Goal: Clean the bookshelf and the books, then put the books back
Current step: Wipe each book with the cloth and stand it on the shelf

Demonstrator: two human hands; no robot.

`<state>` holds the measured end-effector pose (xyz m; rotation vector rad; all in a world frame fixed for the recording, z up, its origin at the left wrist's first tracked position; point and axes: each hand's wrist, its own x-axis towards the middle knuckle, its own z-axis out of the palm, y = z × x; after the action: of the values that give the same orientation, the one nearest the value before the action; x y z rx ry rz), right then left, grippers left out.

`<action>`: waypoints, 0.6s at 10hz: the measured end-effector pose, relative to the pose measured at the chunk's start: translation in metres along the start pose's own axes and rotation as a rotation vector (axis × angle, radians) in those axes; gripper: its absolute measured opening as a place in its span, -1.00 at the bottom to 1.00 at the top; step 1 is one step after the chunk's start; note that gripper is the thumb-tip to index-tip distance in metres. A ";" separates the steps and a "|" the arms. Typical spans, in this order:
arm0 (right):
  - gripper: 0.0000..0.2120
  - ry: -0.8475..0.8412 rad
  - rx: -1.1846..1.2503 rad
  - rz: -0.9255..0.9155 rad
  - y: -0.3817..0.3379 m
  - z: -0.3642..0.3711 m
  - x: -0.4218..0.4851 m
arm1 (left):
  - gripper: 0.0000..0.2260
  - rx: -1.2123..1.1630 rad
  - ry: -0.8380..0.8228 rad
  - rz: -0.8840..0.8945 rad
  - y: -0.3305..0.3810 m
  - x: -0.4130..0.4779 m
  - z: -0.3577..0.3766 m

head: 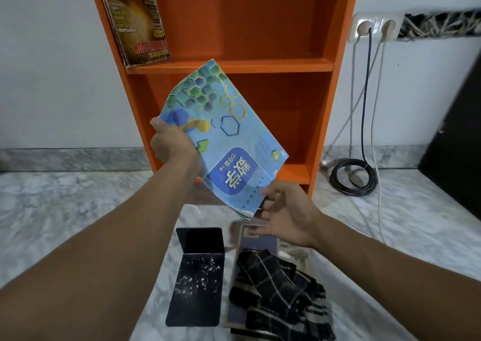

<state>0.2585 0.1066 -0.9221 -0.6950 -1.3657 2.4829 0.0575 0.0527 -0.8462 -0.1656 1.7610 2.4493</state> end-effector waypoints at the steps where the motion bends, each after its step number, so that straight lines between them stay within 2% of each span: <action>1: -0.83 0.190 0.052 -0.098 -0.012 0.012 0.007 | -0.47 -0.091 -0.004 -0.121 0.000 0.007 -0.004; 2: -0.84 0.295 0.055 -0.295 -0.027 0.026 0.012 | -0.58 0.010 -0.075 -0.187 -0.001 0.007 -0.015; 3: -0.84 0.415 -0.243 -0.516 -0.056 0.038 0.008 | -0.60 0.099 -0.185 -0.235 -0.008 0.014 -0.029; 4: -0.83 0.539 -0.652 -0.718 -0.092 0.056 -0.002 | -0.50 0.273 -0.217 -0.245 -0.004 0.021 -0.032; 5: -0.86 0.559 -1.022 -0.804 -0.121 0.073 -0.014 | -0.23 0.517 -0.112 -0.121 0.018 0.010 -0.037; 6: -0.87 0.462 -1.308 -0.805 -0.150 0.100 -0.023 | -0.20 0.710 -0.295 0.272 0.033 0.009 -0.039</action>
<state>0.2233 0.1044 -0.7439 -0.6177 -2.2938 0.5880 0.0438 0.0054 -0.8288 0.4980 2.4718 1.6986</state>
